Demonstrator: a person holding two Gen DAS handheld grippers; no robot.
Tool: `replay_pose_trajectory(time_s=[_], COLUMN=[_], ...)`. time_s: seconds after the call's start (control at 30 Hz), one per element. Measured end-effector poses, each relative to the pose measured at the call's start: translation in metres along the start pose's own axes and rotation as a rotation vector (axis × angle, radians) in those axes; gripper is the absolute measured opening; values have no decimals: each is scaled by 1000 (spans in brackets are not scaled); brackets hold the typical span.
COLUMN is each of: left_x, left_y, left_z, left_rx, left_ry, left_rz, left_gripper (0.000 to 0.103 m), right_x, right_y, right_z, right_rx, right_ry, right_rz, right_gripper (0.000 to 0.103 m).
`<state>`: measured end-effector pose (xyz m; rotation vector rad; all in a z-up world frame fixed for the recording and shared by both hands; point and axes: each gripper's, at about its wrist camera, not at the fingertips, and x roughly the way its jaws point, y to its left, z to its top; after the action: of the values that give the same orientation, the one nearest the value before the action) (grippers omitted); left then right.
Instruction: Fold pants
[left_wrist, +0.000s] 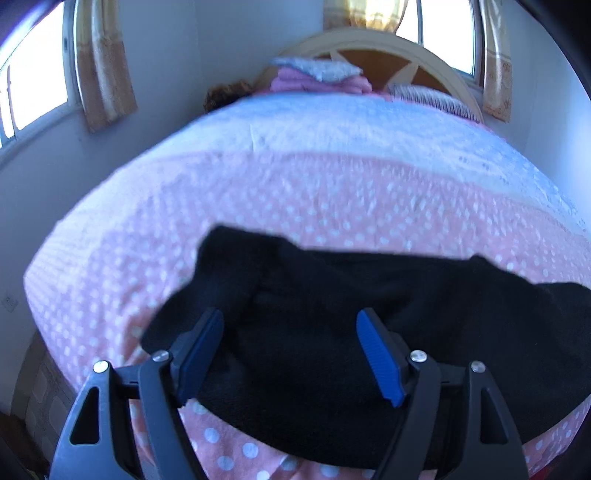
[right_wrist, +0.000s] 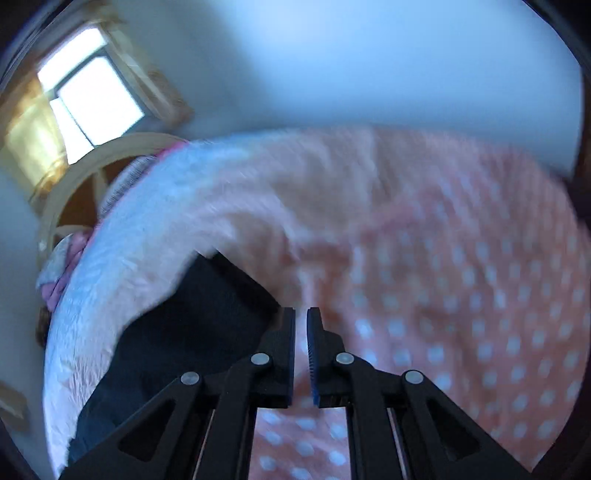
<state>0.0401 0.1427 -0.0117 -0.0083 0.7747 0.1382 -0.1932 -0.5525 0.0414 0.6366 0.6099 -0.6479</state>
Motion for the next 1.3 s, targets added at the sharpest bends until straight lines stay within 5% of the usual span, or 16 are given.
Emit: replay_pose_trajectory(time_s=[0.07, 0.23, 0.4, 0.63, 0.7, 0.77, 0.8, 1.0, 1.13, 1.2, 1.23, 1.3], left_x=[-17, -53, -57, -46, -41, -34, -30, -34, -35, -35, -34, -33], left_y=[-16, -93, -151, -185, -189, -190, -189, -190, -189, -188, -187, -188], left_z=[3, -1, -16, -32, -37, -45, -48, -54, -56, -57, -56, -55], left_rx=[23, 191, 268, 292, 289, 283, 270, 246, 250, 250, 246, 244], left_ry=[-44, -111, -47, 19, 52, 93, 109, 91, 92, 95, 97, 99], left_rz=[-56, -237, -376, -412, -414, -408, -411, -412, -416, -420, -422, -424], left_gripper=[77, 77, 77, 77, 78, 78, 78, 80, 82, 83, 83, 84], right_x=[-1, 55, 104, 96, 86, 79, 79, 99, 129, 125, 121, 111], right_y=[25, 65, 76, 71, 62, 49, 47, 60, 68, 82, 84, 79], right_z=[12, 33, 36, 35, 39, 41, 41, 42, 34, 26, 24, 25], right_rx=[-133, -263, -244, -246, -190, -116, -98, -246, -320, -428, -430, -399], right_ry=[-38, 59, 149, 116, 87, 64, 58, 103, 190, 185, 197, 202], right_rz=[57, 134, 149, 243, 295, 373, 393, 207, 126, 42, 61, 43], right_gripper=[7, 7, 8, 11, 31, 92, 94, 92, 79, 52, 30, 13])
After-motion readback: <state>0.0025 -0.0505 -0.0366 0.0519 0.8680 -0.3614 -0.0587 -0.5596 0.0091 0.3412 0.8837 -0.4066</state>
